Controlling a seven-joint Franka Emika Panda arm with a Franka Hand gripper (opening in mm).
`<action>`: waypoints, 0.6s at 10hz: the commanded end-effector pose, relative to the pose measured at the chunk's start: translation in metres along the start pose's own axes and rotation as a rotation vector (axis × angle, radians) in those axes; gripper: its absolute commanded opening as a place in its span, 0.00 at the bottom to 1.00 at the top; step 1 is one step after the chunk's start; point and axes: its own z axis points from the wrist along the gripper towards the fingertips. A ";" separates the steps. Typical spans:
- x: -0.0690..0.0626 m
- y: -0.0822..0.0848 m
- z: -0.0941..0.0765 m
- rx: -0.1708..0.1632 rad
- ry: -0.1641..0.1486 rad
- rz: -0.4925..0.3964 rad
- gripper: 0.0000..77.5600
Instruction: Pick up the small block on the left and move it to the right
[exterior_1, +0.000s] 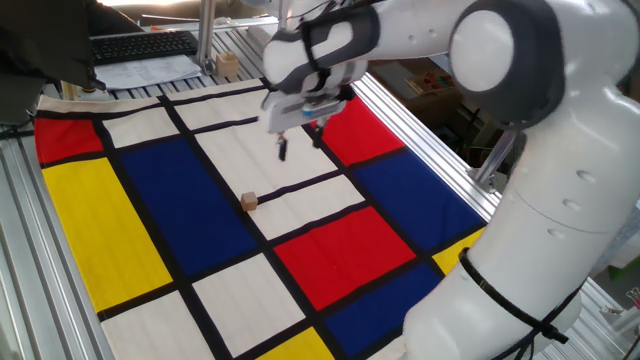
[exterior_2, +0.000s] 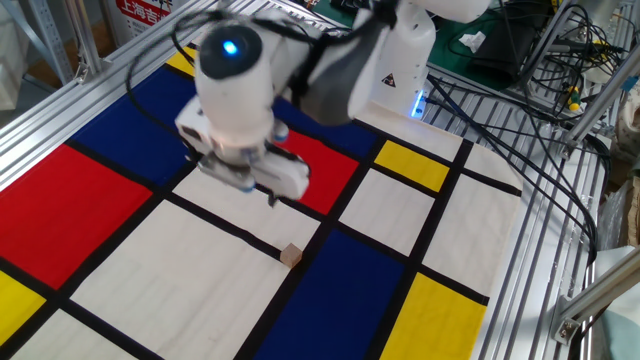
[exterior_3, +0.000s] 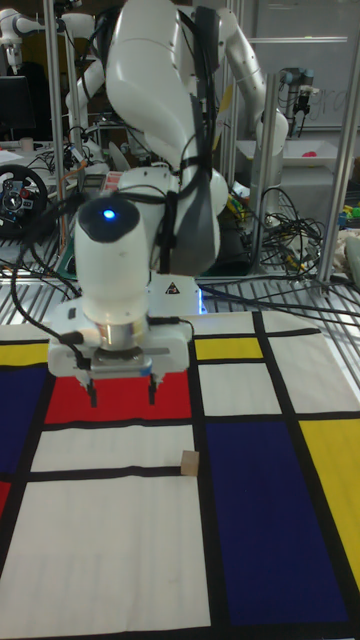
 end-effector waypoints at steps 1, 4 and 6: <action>0.042 -0.032 -0.016 0.005 0.001 -0.005 1.00; 0.056 -0.041 -0.021 0.007 0.005 -0.004 1.00; 0.062 -0.045 -0.023 0.006 0.003 -0.009 1.00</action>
